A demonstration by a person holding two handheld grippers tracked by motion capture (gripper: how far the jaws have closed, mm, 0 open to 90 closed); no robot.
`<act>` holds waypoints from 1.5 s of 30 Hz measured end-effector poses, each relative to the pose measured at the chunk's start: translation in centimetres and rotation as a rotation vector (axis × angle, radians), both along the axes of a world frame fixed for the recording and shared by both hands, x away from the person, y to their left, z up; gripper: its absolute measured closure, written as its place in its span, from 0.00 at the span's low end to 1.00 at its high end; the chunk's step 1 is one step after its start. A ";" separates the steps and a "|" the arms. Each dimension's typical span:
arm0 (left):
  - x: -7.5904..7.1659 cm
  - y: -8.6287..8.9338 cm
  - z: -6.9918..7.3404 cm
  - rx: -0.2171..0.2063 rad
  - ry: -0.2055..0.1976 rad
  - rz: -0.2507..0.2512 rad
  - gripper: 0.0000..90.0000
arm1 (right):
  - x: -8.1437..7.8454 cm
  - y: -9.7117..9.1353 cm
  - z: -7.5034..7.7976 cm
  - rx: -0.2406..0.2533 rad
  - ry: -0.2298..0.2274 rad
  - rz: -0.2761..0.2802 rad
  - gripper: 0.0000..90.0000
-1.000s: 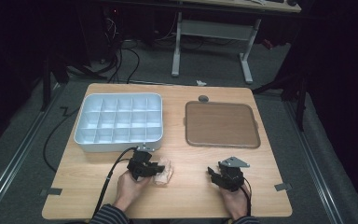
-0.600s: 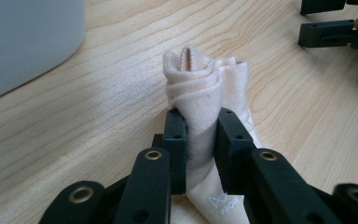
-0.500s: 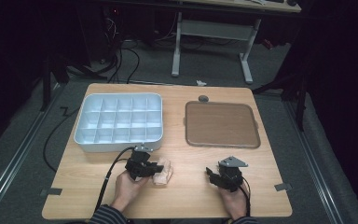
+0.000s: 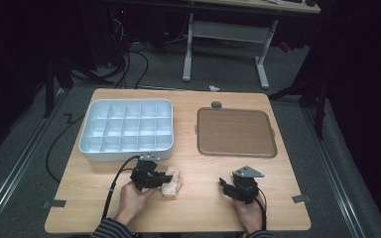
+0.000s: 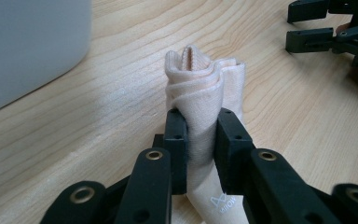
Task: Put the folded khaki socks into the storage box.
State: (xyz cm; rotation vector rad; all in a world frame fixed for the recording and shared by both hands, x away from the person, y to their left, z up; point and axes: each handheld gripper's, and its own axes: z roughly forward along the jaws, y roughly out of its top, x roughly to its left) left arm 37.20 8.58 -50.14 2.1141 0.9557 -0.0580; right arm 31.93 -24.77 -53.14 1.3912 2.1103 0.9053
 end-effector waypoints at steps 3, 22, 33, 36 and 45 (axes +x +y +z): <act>0.0 0.2 0.1 -0.003 -0.003 0.005 0.86 | 0.0 0.0 0.0 0.000 0.000 0.000 0.46; 0.0 1.2 0.9 -0.035 -0.012 0.032 0.86 | 0.0 0.0 0.0 0.002 0.001 0.001 0.45; 0.0 1.9 1.3 -0.041 -0.019 0.046 0.86 | 0.0 0.0 0.0 -0.002 -0.001 0.003 0.45; 0.0 2.0 1.5 -0.037 -0.023 0.047 0.86 | 0.0 0.0 0.0 -0.002 -0.001 0.003 0.45; 0.1 2.7 2.3 -0.037 -0.040 0.057 0.86 | 0.0 0.0 0.0 -0.001 -0.001 0.002 0.45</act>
